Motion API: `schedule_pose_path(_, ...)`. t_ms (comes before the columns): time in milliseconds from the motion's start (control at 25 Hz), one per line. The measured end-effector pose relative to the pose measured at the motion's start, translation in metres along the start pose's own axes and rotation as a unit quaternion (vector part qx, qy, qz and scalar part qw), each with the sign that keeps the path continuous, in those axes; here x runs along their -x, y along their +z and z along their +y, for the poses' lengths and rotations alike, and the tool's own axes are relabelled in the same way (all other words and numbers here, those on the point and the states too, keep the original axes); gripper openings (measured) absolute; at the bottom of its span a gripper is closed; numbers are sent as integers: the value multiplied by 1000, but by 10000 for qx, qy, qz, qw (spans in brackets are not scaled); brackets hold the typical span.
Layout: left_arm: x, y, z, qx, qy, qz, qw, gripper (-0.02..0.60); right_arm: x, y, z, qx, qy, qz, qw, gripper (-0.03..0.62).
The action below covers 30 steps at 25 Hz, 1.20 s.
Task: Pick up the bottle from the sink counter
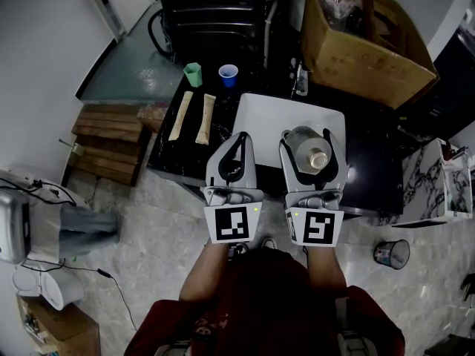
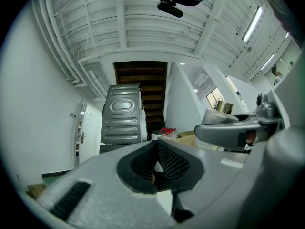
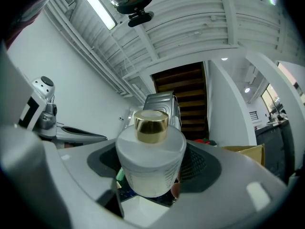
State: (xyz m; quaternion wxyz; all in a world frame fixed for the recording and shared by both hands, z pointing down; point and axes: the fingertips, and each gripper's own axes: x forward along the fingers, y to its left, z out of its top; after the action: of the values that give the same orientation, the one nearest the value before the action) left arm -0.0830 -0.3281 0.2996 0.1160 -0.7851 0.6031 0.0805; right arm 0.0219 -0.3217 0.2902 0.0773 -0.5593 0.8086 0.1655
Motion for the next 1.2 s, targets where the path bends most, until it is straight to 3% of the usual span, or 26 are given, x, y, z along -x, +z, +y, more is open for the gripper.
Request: schedule_pose_path(1200, -9, -2, -13, 48, -82, -13, 10000, 3, -2, -11, -12, 15, -37, 206, 9998, 337)
